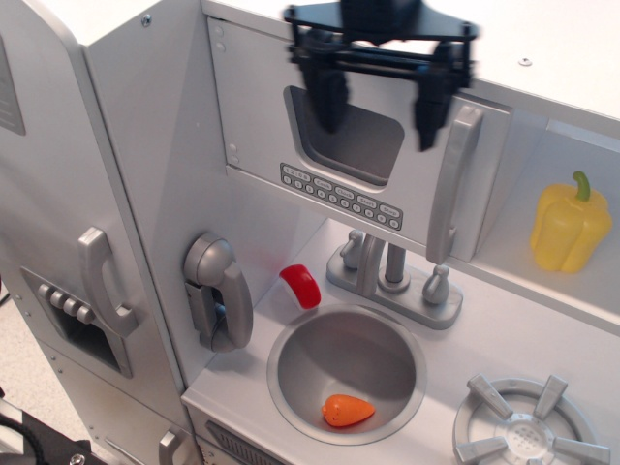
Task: Open microwave
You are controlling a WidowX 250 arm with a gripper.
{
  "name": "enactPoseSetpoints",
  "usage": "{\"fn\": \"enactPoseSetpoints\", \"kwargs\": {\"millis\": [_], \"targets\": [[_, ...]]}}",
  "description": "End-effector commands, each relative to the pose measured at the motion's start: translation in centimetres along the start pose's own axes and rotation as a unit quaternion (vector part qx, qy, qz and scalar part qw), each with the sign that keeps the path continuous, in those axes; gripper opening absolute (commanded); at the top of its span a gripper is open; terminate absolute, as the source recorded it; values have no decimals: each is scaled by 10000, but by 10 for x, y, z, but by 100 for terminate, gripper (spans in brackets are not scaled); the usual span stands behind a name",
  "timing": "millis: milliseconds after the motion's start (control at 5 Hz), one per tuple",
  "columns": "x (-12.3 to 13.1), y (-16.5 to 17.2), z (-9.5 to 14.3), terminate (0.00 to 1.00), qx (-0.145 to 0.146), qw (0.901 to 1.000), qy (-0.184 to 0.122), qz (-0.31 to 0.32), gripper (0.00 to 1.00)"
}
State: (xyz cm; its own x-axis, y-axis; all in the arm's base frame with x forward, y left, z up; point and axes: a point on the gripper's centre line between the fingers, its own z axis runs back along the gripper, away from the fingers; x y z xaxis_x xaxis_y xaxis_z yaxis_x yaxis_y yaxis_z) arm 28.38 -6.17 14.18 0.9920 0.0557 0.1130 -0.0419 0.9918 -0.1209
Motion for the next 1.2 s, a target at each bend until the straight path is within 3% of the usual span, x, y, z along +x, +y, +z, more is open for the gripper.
{"fn": "enactPoseSetpoints", "kwargs": {"millis": [0, 400, 600, 1000], "targets": [[18, -16, -7, 0, -75, 9989, -460, 50, 100], [29, -20, -27, 0, 80, 9962, -834, -246, 100], [22, -22, -29, 0, -1, 9963, -767, -396, 0], [15, -19, -35, 0, -391, 9933, -1073, -157, 0]]}}
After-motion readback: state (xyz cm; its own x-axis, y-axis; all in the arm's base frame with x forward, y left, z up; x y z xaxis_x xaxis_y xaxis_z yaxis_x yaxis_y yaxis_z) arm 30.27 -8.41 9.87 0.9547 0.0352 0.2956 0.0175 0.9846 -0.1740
